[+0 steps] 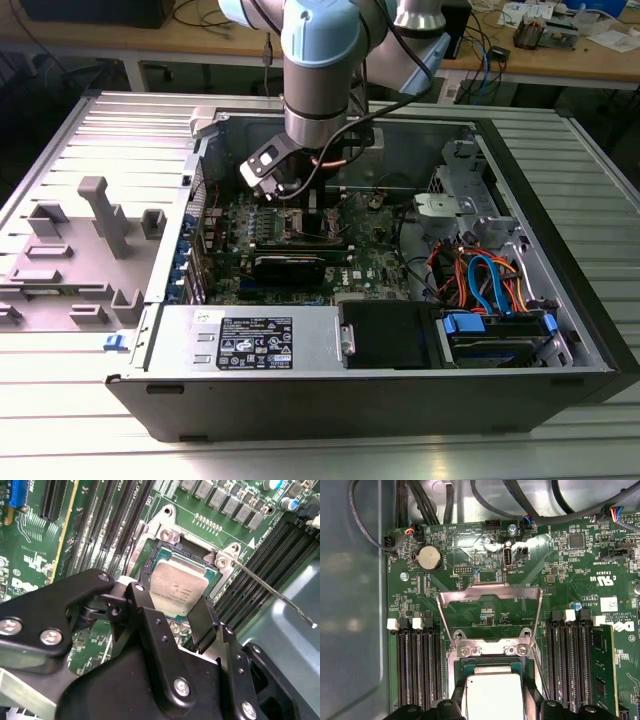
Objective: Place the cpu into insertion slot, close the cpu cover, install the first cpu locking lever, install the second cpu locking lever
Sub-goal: 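Place the cpu into insertion slot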
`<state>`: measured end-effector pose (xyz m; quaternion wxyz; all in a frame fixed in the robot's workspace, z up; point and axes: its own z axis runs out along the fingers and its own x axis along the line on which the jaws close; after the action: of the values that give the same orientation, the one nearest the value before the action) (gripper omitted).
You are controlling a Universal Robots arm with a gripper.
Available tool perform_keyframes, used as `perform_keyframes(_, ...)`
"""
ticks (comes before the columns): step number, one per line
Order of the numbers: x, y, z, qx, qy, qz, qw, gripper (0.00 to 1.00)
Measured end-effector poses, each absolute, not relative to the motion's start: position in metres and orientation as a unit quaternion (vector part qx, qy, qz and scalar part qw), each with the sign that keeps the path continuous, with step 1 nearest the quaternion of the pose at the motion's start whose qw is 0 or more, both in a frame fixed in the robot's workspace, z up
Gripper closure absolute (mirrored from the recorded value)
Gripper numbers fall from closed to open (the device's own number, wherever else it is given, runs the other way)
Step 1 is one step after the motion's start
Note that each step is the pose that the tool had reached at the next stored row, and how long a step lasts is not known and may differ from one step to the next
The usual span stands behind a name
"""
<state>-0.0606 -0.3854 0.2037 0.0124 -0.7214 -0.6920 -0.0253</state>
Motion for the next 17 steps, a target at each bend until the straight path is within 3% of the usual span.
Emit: perform_keyframes(17, -0.0594, -0.3854, 0.2021, -0.727, -0.686, -0.025, 0.012, 0.45)
